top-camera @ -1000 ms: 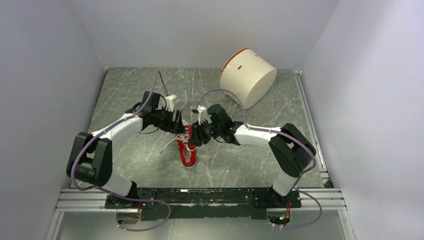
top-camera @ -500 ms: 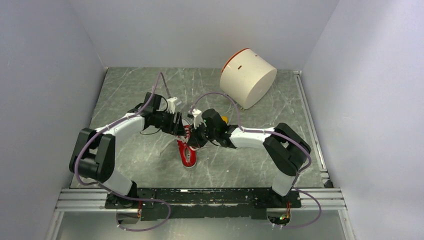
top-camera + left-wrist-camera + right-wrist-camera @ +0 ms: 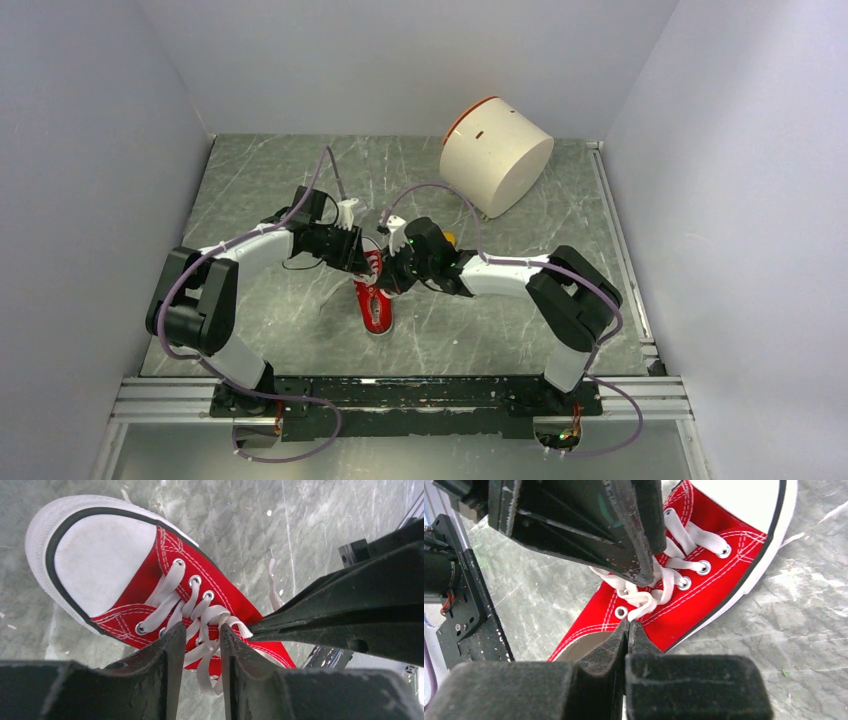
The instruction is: Tie the shoes
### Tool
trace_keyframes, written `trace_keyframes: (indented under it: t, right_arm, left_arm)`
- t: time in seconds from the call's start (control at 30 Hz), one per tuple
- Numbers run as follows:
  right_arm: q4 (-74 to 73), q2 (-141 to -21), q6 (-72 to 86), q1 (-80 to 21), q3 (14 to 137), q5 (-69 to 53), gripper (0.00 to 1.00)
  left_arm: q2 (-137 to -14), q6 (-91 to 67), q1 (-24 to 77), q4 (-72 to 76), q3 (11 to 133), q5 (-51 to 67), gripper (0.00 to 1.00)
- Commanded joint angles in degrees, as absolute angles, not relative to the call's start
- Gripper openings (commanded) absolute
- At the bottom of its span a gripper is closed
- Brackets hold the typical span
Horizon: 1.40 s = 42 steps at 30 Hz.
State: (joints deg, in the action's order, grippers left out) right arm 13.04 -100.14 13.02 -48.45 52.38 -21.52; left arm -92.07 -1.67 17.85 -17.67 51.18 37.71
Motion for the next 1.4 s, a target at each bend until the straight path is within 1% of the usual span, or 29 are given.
trace_keyframes:
  t: [0.0,0.1,0.23,0.33,0.47,0.67,0.73,0.83,0.9,0.97,1.03,1.13,1.27,1.37]
  right_arm:
    - [15.09,-100.84,12.85,-47.84,53.29,-20.02,0.00]
    - [15.53,-101.61,13.33,-47.19,53.68,-19.99,0.00]
    - [15.80,-102.58,13.24,-46.85,54.32,-21.09,0.00]
    - [15.47,-103.41,13.36,-46.85,54.93,-22.24,0.00]
    - [16.08,-103.03,13.86,-46.84,54.42,-22.50,0.00]
    - [15.60,-101.90,13.97,-46.80,53.78,-23.51,0.00]
    - [15.14,-101.10,14.43,-46.78,53.36,-23.56,0.08]
    - [15.57,-99.46,16.84,-45.00,51.88,-23.62,0.22]
    - [17.38,-98.54,18.44,-42.89,50.55,-24.44,0.27]
    - [18.34,-98.47,18.34,-41.25,50.55,-25.18,0.29]
    - [17.95,-100.13,17.17,-40.75,52.44,-26.05,0.30]
    - [17.76,-102.81,16.39,-40.52,55.25,-28.62,0.27]
    - [19.46,-105.77,17.61,-40.52,57.57,-31.19,0.22]
    - [21.14,-107.35,19.01,-40.45,58.18,-33.12,0.20]
  left_arm:
    - [-91.73,1.41,18.19,-17.46,50.99,42.13,0.36]
    - [-91.76,1.98,18.19,-17.64,50.85,42.05,0.39]
    - [-91.92,2.43,18.33,-17.82,50.89,42.03,0.48]
    - [-92.01,2.42,18.86,-17.80,50.89,41.04,0.50]
    - [-92.72,3.34,20.29,-18.88,51.49,38.81,0.46]
    - [-93.76,3.31,21.30,-18.60,51.71,36.11,0.36]
    - [-93.65,4.21,21.57,-18.88,51.84,35.16,0.28]
    - [-93.24,5.54,21.62,-19.07,51.65,34.36,0.20]
    - [-92.65,6.09,21.62,-18.51,51.04,34.20,0.18]
    - [-92.04,6.46,21.64,-17.85,50.40,34.43,0.15]
    - [-91.65,6.70,21.71,-17.06,49.76,34.66,0.12]
    - [-90.51,7.66,21.79,-15.87,48.57,35.07,0.07]
    - [-89.20,9.03,22.24,-14.94,48.04,34.68,0.05]
    - [-88.50,9.64,22.92,-14.09,47.99,34.16,0.05]
